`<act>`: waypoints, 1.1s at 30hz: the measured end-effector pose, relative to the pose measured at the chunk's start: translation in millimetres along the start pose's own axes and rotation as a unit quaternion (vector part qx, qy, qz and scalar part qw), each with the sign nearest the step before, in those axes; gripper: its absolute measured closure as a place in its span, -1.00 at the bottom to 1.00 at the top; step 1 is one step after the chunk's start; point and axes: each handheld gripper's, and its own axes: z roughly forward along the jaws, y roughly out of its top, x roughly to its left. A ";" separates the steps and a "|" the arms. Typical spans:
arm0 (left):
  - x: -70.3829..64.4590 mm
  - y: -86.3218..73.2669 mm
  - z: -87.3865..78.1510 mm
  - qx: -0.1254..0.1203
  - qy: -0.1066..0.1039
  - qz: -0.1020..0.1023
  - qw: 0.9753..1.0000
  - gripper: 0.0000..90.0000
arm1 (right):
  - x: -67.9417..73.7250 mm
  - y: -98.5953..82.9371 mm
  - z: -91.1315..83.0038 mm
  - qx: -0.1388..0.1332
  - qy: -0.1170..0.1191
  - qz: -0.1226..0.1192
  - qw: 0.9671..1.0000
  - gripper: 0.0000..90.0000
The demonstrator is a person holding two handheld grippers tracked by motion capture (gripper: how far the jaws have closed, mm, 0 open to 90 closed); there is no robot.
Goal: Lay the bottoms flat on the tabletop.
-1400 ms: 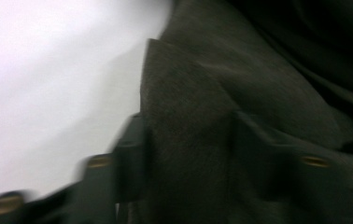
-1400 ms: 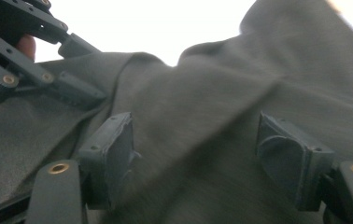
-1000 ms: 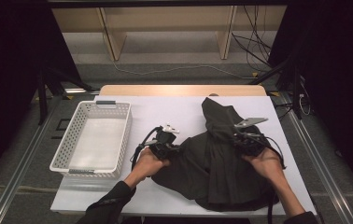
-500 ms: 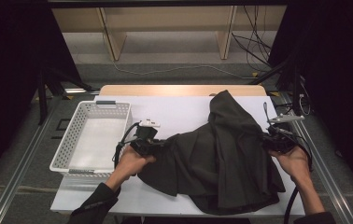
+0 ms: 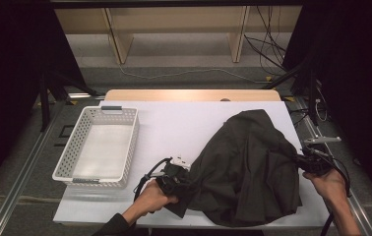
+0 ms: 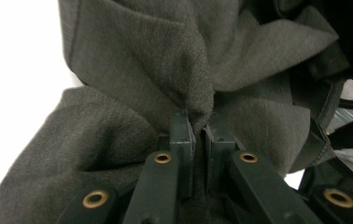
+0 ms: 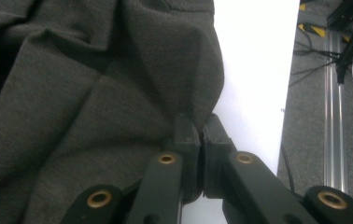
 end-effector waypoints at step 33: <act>49.3 47.9 47.8 0.030 0.048 -0.086 0.995 -0.13 | 20.3 24.7 21.4 0.018 0.029 -0.008 0.999 -0.25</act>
